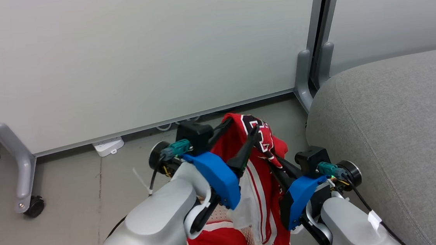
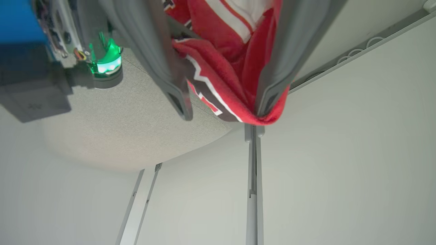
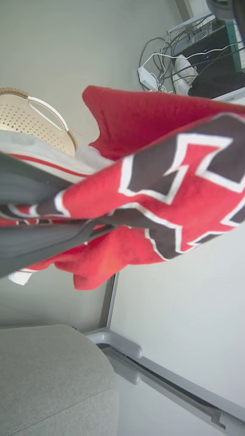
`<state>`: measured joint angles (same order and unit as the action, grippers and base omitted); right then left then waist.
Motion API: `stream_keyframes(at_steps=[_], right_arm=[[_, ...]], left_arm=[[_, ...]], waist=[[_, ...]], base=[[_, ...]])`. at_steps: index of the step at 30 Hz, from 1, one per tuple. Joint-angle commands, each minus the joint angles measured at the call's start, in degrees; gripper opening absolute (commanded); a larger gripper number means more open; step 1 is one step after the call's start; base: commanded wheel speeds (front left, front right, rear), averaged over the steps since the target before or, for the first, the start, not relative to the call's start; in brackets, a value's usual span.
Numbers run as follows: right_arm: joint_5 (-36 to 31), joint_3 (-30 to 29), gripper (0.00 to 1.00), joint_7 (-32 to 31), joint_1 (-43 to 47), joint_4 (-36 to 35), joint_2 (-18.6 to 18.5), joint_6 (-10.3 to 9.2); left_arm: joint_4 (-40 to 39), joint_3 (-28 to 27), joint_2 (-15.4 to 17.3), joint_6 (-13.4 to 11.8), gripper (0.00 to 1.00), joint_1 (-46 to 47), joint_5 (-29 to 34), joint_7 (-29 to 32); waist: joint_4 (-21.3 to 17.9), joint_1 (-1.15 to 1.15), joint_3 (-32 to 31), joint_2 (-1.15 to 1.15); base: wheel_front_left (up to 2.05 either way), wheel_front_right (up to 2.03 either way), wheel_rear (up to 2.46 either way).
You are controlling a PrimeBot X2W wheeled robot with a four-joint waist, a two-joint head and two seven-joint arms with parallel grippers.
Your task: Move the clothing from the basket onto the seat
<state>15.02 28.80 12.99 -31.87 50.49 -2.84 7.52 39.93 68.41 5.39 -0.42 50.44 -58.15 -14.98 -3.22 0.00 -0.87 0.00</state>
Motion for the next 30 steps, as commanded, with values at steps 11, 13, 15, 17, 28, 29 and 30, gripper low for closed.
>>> stream_keyframes(at_steps=[11, 13, 15, 17, 28, 29, 30], right_arm=[[-4.24, -6.84, 0.0, 1.62, -1.99, 1.44, -0.08, -0.06], [-5.02, -8.11, 0.0, 1.78, -2.21, 1.44, -0.08, -0.06], [-5.56, -9.27, 0.0, 1.77, -2.31, 1.29, -0.08, -0.06], [-5.79, -10.3, 0.0, 1.93, -2.21, 1.03, -0.07, -0.05], [-6.43, -12.91, 0.0, 2.21, -1.97, -0.23, -0.07, -0.06], [-6.51, -13.04, 0.0, 2.23, -1.88, -0.29, -0.07, -0.05], [-6.59, -13.14, 0.0, 2.24, -1.78, -0.29, -0.07, -0.06]], left_arm=[[-14.47, -16.54, 8.82, -1.77, 1.0, -19.25, 15.96, -0.24], [-16.45, -19.75, 9.35, -2.04, 1.0, -22.16, 18.67, -0.24], [-18.2, -22.64, 9.83, -2.04, 1.0, -25.23, 21.35, -0.25], [-19.99, -25.84, 9.89, -1.67, 1.0, -27.87, 23.84, -0.25], [-25.83, -39.05, 6.75, 3.44, 1.0, -37.73, 34.33, -0.25], [-26.18, -40.11, 6.29, 3.85, 1.0, -38.18, 35.17, -0.25], [-26.26, -40.9, 5.83, 4.19, 1.0, -38.73, 35.78, -0.25]], waist=[[0.8, 0.0, 1.46, 0.0], [1.03, 0.0, 1.64, 0.0], [1.25, 0.0, 1.83, 0.0], [1.41, 0.0, 1.98, 0.0], [1.62, 0.0, 2.23, 0.0], [1.63, 0.0, 2.19, 0.0], [1.63, 0.0, 2.14, 0.0]], base=[[0.0, 0.0, 0.0], [0.0, 0.0, 0.0], [0.0, 0.0, 0.0], [0.0, 0.0, 0.0], [0.0, 0.0, 0.0], [0.0, 0.0, 0.0], [0.0, 0.0, 0.0]])
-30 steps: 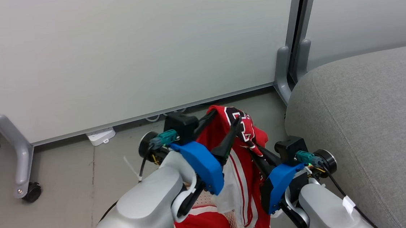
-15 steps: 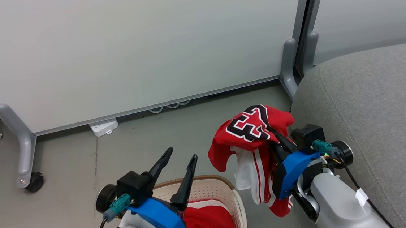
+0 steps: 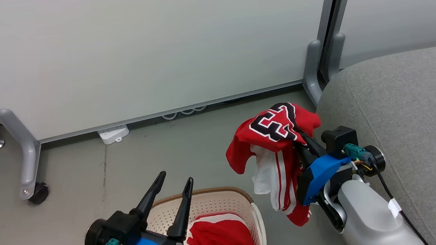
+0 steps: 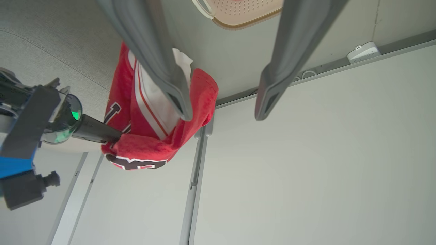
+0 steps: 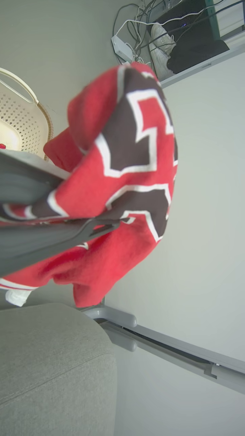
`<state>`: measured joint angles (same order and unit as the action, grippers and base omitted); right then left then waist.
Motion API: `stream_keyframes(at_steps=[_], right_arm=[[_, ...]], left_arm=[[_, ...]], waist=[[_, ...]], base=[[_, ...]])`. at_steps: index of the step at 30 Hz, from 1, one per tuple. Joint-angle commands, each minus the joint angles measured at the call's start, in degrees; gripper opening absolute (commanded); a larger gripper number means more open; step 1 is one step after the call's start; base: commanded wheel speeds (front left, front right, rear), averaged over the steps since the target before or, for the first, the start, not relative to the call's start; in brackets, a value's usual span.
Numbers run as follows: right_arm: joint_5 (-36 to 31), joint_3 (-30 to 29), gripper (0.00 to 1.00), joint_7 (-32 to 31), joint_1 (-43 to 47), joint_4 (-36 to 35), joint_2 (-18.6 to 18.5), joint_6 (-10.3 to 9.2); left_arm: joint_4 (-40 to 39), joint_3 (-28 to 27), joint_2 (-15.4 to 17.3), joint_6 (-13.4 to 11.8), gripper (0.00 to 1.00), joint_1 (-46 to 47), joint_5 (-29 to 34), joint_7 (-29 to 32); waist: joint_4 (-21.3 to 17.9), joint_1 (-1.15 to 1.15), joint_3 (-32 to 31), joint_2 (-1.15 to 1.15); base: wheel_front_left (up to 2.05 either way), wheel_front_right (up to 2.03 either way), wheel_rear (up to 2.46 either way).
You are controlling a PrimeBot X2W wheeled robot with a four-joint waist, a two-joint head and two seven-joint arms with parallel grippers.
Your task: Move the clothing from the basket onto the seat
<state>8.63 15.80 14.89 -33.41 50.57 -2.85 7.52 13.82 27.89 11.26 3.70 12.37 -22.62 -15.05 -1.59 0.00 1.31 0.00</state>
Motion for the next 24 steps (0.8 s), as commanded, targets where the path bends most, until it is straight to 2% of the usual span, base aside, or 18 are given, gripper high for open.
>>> stream_keyframes(at_steps=[1, 10, 16, 20, 24], right_arm=[[-0.19, -0.22, 0.0, 0.35, -0.09, -0.31, -0.06, -0.05], [0.13, 0.12, 0.0, 0.4, 0.61, 0.16, -0.06, -0.05], [0.59, 0.57, 0.0, 0.42, 0.53, 0.07, -0.06, -0.06], [1.4, 1.27, 0.0, 0.38, 0.34, -0.24, -0.07, -0.06], [1.98, 3.04, 0.0, 0.37, 0.16, -0.47, -0.06, -0.06]], left_arm=[[-0.02, -1.09, -0.4, 0.49, 1.0, -1.15, 0.82, -0.19], [1.21, -5.07, -2.98, 2.91, 1.0, -2.96, 4.56, -0.19], [1.79, -6.01, -3.73, 3.49, 1.0, -3.21, 5.62, -0.19], [1.94, -6.45, -3.64, 3.59, 1.0, -3.48, 6.21, -0.18], [2.23, -7.18, -3.52, 3.75, 1.0, -3.49, 6.29, -0.19]], waist=[[0.01, 0.0, -0.1, 0.0], [-0.37, 0.0, -0.41, 0.0], [-1.33, 0.0, -0.19, 0.0], [-3.76, 0.0, 0.2, 0.0], [-7.88, 0.0, 0.8, 0.0]], base=[[0.0, 0.0, 0.0], [0.0, 0.0, 0.0], [0.0, 0.0, 0.0], [0.0, 0.0, 0.0], [0.0, 0.0, 0.0]])
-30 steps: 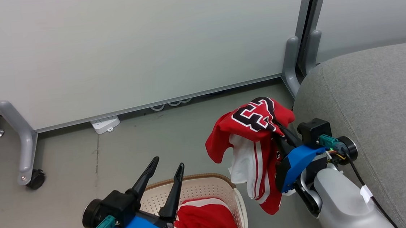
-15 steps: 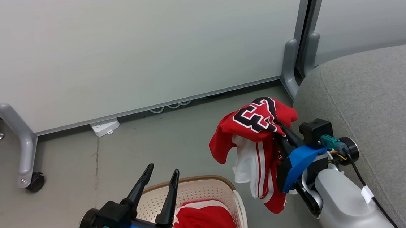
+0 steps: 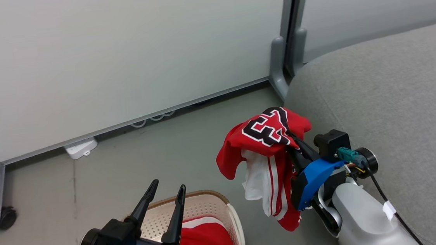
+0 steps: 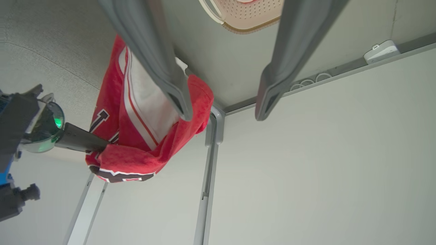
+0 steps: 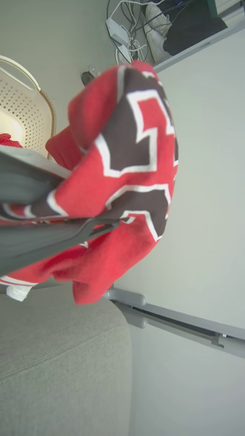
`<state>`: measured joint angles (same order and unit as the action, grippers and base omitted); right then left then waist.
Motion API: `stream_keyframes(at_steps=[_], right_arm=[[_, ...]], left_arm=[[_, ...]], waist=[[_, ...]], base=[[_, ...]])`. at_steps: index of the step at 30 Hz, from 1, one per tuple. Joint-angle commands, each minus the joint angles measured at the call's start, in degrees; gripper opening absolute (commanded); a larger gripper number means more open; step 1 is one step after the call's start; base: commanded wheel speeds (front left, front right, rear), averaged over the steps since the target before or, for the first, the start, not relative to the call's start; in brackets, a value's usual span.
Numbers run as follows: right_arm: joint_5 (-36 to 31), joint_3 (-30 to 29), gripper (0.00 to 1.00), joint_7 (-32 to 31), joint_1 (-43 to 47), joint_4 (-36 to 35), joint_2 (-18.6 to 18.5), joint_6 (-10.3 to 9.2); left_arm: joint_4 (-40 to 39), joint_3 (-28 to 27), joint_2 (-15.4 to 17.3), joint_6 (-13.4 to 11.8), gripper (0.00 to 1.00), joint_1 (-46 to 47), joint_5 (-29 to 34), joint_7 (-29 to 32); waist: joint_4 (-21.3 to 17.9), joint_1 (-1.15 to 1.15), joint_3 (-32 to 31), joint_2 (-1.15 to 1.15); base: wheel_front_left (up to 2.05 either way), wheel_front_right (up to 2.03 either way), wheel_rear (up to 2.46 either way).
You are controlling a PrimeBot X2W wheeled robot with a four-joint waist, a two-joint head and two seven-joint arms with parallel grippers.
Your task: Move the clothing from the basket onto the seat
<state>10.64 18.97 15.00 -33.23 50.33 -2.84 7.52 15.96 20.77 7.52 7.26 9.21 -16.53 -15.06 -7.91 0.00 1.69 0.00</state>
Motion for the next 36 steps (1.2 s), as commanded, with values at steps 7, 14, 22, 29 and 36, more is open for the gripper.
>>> stream_keyframes(at_steps=[7, 14, 22, 29, 36], right_arm=[[0.22, 0.9, 0.0, 0.16, -0.76, 0.12, -0.07, -0.06], [-0.15, 0.61, 0.0, 0.16, -0.76, -0.02, -0.06, -0.05], [-0.52, -0.24, 0.0, 0.16, 0.11, -0.38, -0.04, -0.06], [-1.04, -1.51, 0.0, 0.16, 0.81, -0.51, -0.04, -0.06], [-0.88, -1.72, 0.0, 0.16, 1.11, -0.31, -0.04, -0.06]], left_arm=[[-0.12, -0.34, 0.1, 0.25, 1.0, 0.52, 0.59, -0.18], [-0.21, 0.19, 0.19, 0.27, 1.0, 0.72, 0.33, -0.17], [-0.34, 0.38, 0.72, 0.28, 1.0, 1.13, 0.59, -0.17], [0.34, 1.55, 1.11, 0.28, 1.0, 2.08, 0.1, -0.18], [0.52, 1.48, 1.25, 0.28, 1.0, 1.67, -0.09, -0.18]], waist=[[-10.04, 0.0, 1.44, 0.0], [-17.24, 0.0, 2.13, 0.0], [-22.23, 0.0, 2.78, 0.0], [-22.8, 0.0, 3.25, 0.0], [-22.63, 0.0, 3.1, 0.0]], base=[[0.0, 0.0, 0.0], [0.0, 0.0, 0.0], [0.0, 0.0, 0.0], [0.0, 0.0, 0.0], [0.0, 0.0, 0.0]])
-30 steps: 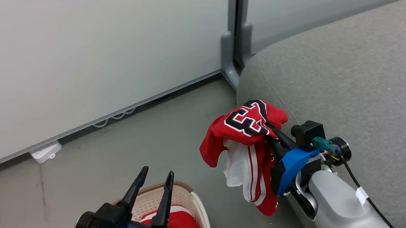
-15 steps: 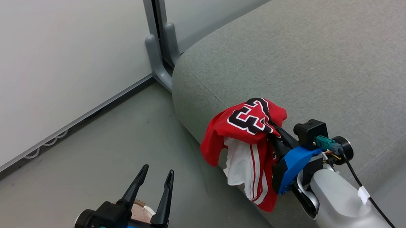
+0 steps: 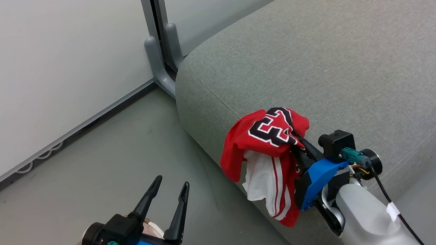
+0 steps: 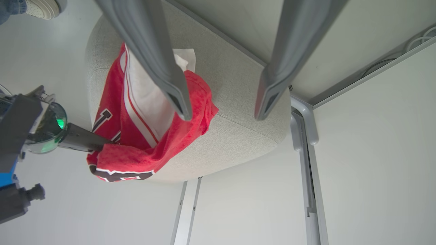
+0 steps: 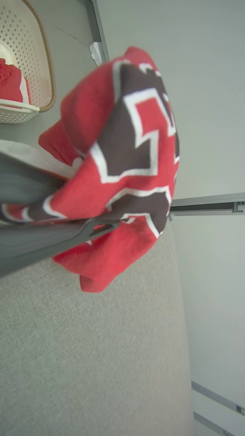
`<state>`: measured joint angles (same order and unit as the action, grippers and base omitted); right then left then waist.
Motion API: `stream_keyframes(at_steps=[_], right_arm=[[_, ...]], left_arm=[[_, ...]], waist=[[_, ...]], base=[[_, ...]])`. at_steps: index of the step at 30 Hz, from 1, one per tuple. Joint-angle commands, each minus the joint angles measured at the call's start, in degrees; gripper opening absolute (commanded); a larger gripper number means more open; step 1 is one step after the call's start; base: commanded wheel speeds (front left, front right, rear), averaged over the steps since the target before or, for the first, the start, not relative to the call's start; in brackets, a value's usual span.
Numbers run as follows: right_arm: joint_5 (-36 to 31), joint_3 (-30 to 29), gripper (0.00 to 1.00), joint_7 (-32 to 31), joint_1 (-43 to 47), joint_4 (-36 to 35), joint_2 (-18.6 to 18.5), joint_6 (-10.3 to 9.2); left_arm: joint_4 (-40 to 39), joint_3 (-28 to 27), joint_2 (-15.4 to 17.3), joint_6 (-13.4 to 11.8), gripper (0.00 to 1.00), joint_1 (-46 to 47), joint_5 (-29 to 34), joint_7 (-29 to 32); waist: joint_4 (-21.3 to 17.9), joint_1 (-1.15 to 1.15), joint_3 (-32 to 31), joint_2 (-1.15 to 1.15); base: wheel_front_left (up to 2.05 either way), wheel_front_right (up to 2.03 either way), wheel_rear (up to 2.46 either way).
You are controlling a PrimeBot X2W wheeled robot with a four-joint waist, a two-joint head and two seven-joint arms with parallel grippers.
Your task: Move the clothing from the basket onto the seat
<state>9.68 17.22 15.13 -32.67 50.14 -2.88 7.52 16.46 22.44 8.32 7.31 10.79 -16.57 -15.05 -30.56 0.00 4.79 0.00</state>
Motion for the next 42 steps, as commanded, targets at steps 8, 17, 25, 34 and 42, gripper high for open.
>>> stream_keyframes(at_steps=[8, 17, 25, 34, 42], right_arm=[[-2.71, -7.13, 0.0, -0.56, -6.74, 2.21, 0.0, -0.06], [-11.47, -28.59, 0.0, -4.62, -20.94, 1.82, -6.19, -0.06], [-15.06, -44.41, 0.0, -7.21, -29.16, -5.77, -15.73, -0.05], [-17.75, -53.68, 0.0, -8.69, -27.15, -9.75, -15.82, -0.05], [-21.56, -58.16, 0.0, -6.24, -23.22, -8.6, -12.65, -0.06]], left_arm=[[-1.18, 0.34, 1.38, 0.23, 1.0, 1.25, 0.79, -0.19], [-3.4, 4.4, 4.59, 0.22, 1.0, 7.91, 1.87, -0.19], [-6.83, 6.16, 7.35, 0.22, 1.0, 16.24, 2.7, -0.19], [-11.08, 4.78, 8.46, 0.2, 1.0, 19.28, 4.06, -0.19], [-11.68, 4.6, 7.95, 0.21, 1.0, 19.06, 4.76, -0.19]], waist=[[2.52, 0.0, 3.41, 0.0], [9.89, 0.0, 14.83, 0.0], [17.27, 0.0, 27.36, 0.0], [20.63, 0.0, 34.97, 0.0], [21.6, 0.0, 35.31, 0.0]], base=[[0.0, 0.0, 0.0], [0.0, 0.0, 0.0], [0.0, 0.0, 0.0], [0.0, 0.0, 0.0], [0.0, 0.0, 0.0]])
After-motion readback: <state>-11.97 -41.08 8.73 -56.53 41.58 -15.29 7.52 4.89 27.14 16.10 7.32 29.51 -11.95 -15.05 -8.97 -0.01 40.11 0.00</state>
